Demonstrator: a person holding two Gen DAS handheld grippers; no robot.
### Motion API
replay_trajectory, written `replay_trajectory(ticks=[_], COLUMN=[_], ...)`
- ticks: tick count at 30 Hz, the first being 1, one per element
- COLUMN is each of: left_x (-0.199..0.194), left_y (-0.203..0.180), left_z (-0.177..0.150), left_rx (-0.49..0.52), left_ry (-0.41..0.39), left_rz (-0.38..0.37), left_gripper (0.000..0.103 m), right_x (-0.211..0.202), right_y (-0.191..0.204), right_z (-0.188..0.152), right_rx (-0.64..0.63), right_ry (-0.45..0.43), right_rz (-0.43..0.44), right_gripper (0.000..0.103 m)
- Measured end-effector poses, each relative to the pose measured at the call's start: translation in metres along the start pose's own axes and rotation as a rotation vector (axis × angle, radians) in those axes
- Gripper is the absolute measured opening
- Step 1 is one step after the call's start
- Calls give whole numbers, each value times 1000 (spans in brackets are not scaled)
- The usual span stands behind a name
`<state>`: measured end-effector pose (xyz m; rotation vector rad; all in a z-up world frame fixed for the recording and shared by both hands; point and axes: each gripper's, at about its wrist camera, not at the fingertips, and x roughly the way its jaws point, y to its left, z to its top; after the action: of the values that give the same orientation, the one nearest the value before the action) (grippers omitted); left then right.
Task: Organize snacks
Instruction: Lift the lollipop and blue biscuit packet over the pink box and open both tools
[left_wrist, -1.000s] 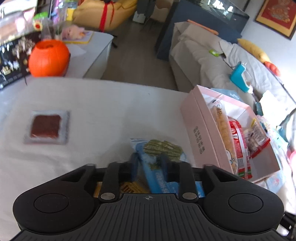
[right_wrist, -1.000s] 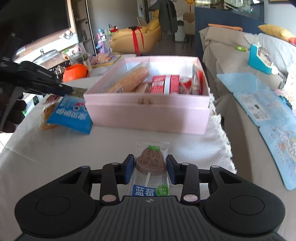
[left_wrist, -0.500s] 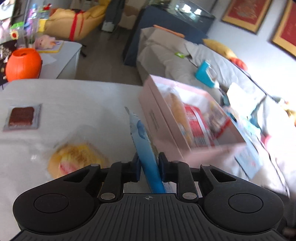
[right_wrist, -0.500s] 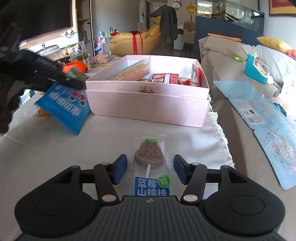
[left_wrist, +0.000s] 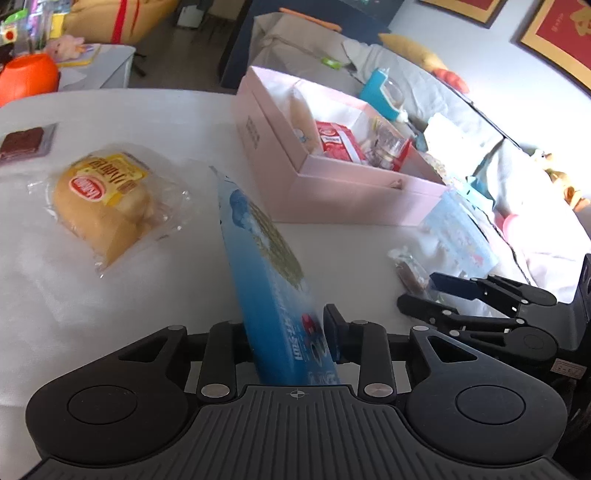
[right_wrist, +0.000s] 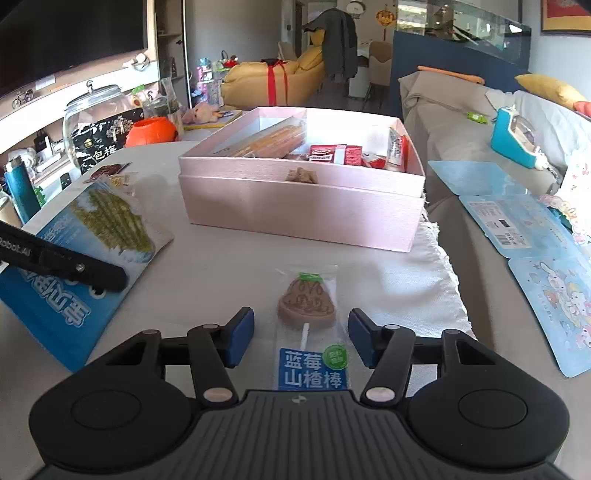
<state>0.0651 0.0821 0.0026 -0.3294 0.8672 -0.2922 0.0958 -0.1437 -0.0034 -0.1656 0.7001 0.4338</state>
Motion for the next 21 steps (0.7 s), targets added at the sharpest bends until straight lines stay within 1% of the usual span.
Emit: replay_trajectory(ticks=[1,3,4,5,7,11,16,18,21], left_x=[1,1,0,-1,-7,-27,-45,-53,-66], left_y=[0,3,5,7,11,2,-10,-18,-36], left_z=[0,1,1,2,2,4,12,19,42], left_rx=[-7,-24,-38,-60,-111,-65,-42,-24,23], left_ry=[-2,1,10,20,15,-62,-126,-156,-199], left_rz=[-3,-5,-3,-12,-32,-28,-64,-75,-99], left_gripper=[34,30,27,22,20,18,18,18,18], right_x=[1,5,6,8,8,-4,-27,-38,-55], right_y=[0,0,1,1,3,6,0,-5,-13], right_z=[1,4,6,9,13,14,20,27,43], right_rx=[-4,-2,-1,-2,-7,-20,-12,-3,11], right_ry=[3,8,10,12,18,-3,-52,-83,-133], right_rz=[3,7,7,6,8,24,22,21,21], right_gripper=[58,58,56,50,37,36,36,36,36])
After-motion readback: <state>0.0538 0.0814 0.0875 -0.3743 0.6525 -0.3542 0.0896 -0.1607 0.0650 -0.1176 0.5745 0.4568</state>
